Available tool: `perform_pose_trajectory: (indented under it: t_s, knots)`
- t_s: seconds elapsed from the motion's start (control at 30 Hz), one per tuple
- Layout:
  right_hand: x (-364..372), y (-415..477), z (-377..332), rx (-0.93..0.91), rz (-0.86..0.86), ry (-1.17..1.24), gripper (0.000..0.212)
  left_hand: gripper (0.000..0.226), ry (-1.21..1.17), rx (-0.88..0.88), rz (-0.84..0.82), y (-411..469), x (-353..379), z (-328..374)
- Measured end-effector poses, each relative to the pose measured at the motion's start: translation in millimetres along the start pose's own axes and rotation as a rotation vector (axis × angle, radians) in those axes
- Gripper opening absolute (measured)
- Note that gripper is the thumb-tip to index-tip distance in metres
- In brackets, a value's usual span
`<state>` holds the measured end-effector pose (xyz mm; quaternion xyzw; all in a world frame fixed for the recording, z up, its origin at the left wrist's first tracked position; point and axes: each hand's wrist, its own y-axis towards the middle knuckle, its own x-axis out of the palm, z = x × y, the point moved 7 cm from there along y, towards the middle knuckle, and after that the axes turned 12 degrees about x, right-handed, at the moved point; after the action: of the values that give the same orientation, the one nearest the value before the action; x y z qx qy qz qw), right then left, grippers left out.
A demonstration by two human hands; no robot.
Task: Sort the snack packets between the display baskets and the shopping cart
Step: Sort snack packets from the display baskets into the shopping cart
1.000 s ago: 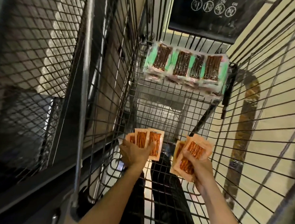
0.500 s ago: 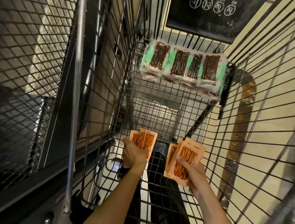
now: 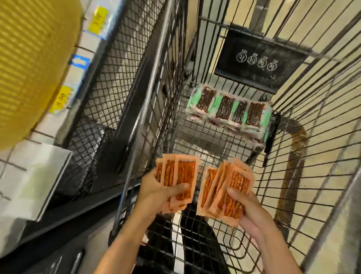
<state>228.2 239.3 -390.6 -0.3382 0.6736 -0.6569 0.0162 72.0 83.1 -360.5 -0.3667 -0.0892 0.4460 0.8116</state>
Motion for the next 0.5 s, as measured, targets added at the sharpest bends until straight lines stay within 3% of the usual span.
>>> perform_pose_trajectory:
  t_s: [0.13, 0.3, 0.5]
  knots:
    - [61.7, -52.1, -35.3, -0.066, -0.074, -0.190, 0.074, 0.048, -0.142, 0.119, 0.022, -50.1, -32.8, 58.6]
    - [146.9, -125.3, -57.3, -0.153, -0.099, -0.462, 0.103, 0.034, -0.192, 0.304, 0.090, -121.1, -81.5, 119.6]
    - [257.4, -214.5, -50.8, -0.272, -0.303, -0.588, 0.044, 0.039, -0.379, 0.532, 0.248, -232.3, -147.0, 164.1]
